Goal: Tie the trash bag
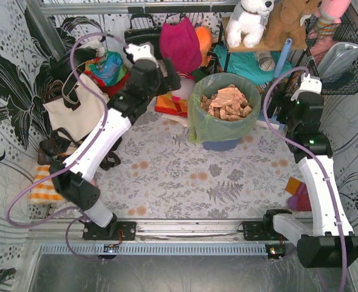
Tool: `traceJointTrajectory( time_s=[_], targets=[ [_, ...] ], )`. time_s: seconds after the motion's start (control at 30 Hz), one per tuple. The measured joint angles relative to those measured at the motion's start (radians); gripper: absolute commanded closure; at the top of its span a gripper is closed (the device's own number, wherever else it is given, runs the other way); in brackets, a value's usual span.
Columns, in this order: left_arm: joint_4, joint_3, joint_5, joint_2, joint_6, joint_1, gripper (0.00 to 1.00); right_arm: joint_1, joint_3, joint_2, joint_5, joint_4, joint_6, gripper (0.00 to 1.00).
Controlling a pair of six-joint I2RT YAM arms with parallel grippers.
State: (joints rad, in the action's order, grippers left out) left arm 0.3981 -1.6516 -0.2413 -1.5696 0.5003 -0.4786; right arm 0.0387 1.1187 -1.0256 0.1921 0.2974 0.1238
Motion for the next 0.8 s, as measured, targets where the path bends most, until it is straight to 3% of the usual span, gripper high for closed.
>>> traceJointTrajectory(
  time_s=[0.2,0.3,0.43,0.73,0.8],
  targets=[
    [0.192,-0.398,0.044,-0.219,-0.014,-0.084,0.20,0.000,0.175,-0.078,-0.077,0.107,0.049,0.08],
    [0.267,-0.528,0.059,-0.301,-0.015,-0.114,0.27,0.000,0.242,-0.130,-0.127,0.143,0.086,0.13],
    [0.335,-0.560,0.062,-0.352,0.000,-0.135,0.33,0.000,0.292,-0.193,-0.192,0.189,0.127,0.22],
    [0.430,-0.560,0.055,-0.406,0.012,-0.144,0.36,0.000,0.354,-0.281,-0.279,0.243,0.173,0.40],
    [0.430,-0.560,0.047,-0.406,0.012,-0.147,0.43,0.000,0.363,-0.298,-0.293,0.245,0.178,0.45]
  ],
)
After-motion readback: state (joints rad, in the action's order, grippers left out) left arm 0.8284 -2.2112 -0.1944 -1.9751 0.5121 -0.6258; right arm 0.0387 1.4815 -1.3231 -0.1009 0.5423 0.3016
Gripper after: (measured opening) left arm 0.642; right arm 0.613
